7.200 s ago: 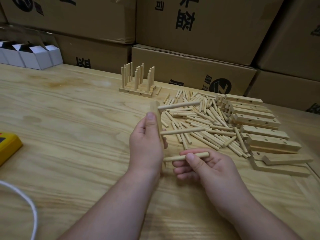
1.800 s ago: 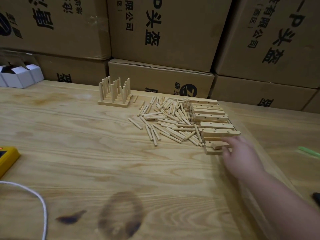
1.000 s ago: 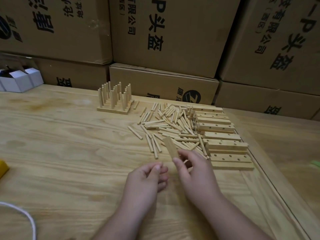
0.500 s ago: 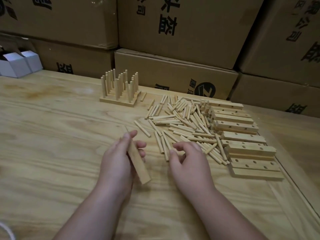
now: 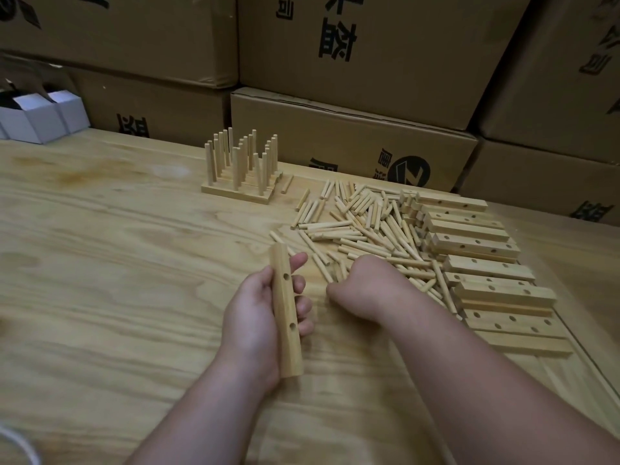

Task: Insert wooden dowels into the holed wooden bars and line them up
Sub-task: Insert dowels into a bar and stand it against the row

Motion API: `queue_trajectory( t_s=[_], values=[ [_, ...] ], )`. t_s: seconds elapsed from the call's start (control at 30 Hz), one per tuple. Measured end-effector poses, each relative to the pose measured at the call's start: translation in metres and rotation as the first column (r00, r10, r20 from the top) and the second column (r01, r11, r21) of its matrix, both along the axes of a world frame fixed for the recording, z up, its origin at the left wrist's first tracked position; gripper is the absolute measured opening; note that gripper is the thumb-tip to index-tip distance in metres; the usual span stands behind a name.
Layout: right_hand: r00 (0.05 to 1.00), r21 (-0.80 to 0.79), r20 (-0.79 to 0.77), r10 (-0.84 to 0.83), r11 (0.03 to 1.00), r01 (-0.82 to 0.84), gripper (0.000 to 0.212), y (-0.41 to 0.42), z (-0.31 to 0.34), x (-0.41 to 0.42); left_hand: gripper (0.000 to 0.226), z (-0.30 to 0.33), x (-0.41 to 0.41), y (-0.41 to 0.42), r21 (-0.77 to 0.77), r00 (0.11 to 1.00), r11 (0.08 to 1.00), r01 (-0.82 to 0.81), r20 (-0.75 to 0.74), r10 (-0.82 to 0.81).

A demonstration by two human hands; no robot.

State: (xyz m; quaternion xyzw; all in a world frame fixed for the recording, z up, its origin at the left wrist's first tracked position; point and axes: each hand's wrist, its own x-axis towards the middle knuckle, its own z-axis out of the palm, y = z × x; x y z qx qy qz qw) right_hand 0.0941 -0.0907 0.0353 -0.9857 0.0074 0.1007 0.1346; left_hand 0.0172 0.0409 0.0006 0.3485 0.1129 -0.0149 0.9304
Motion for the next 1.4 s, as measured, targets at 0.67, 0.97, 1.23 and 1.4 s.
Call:
queue_trajectory(
  t_s=[0.67, 0.97, 1.23, 1.4],
  values=[
    [0.953, 0.920, 0.080, -0.291, 0.391, 0.042, 0.028, -0.062, -0.039, -0.067, 0.063, 0.011, -0.006, -0.012, 0.039, 1.000, 0.999, -0.010, -0.004, 0.011],
    [0.951, 0.888, 0.170, -0.256, 0.458, -0.036, 0.029, -0.056, -0.038, -0.072, 0.066, 0.012, -0.010, -0.010, -0.016, 0.992, 0.995, 0.103, 0.078, -0.101],
    [0.949, 0.880, 0.184, -0.257, 0.473, -0.043, 0.033, -0.056, -0.038, -0.076, 0.043, 0.011, -0.011, -0.019, 0.247, 0.999, 0.969, 0.019, 0.023, -0.025],
    [0.943, 0.852, 0.213, -0.254, 0.521, -0.053, 0.029, -0.054, -0.039, -0.073, 0.049, 0.010, -0.010, -0.016, 0.215, 0.998, 0.975, -0.059, 0.019, 0.056]
  ],
)
